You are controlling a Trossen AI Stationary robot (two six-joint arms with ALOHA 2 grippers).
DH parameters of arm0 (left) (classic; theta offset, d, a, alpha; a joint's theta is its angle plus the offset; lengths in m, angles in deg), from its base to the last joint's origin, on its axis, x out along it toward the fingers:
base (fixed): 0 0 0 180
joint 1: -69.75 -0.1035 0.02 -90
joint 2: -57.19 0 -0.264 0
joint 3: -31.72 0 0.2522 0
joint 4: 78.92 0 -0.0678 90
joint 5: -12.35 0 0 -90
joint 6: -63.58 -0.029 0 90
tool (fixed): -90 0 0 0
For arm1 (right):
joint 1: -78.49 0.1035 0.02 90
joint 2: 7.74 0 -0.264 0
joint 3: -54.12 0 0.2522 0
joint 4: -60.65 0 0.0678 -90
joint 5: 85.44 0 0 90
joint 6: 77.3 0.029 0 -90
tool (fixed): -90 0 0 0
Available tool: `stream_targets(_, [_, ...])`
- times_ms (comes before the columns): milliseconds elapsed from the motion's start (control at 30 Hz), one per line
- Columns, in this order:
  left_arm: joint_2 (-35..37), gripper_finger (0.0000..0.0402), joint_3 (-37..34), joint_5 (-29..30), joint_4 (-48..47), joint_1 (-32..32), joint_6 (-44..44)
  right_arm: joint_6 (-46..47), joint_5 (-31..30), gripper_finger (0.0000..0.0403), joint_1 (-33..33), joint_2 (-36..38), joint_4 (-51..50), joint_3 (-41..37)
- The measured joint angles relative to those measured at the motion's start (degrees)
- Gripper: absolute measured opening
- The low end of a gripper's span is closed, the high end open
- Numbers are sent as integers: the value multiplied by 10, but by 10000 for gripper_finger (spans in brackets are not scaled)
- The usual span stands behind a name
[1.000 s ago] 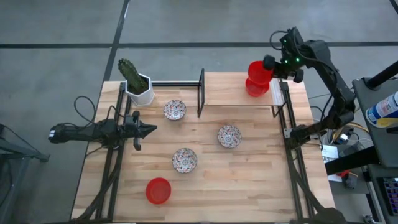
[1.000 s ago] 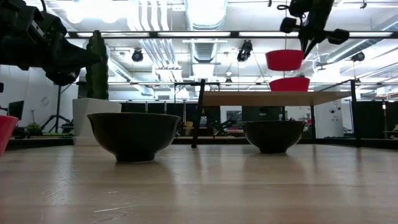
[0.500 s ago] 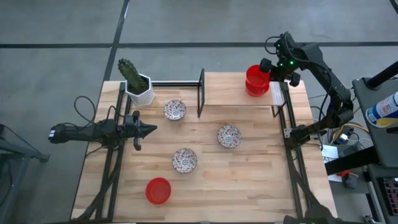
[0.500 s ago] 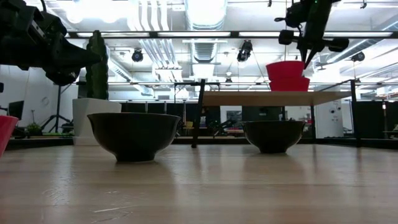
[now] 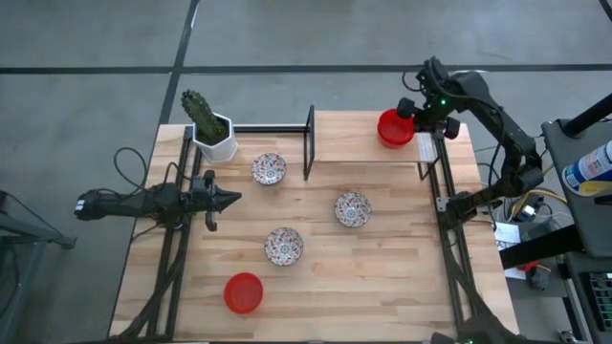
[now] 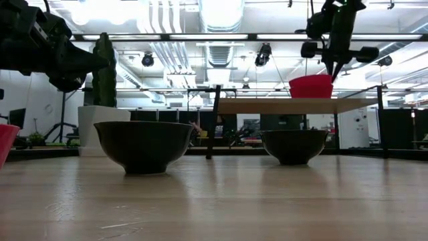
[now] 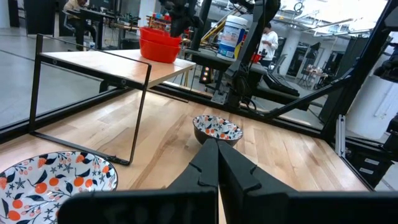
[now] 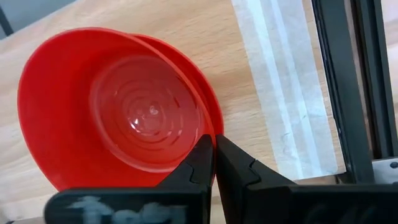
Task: Pick & Place Mini bowls
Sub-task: Stack the red bowl on top of the other red bowl on the shelf
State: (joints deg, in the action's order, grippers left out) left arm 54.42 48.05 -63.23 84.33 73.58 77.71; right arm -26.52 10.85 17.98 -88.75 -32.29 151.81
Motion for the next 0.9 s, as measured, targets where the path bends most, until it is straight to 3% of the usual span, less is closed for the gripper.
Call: stream_targets(900, [0,0,0,0,0,0,0,-15,3,9,1,1,21,-29])
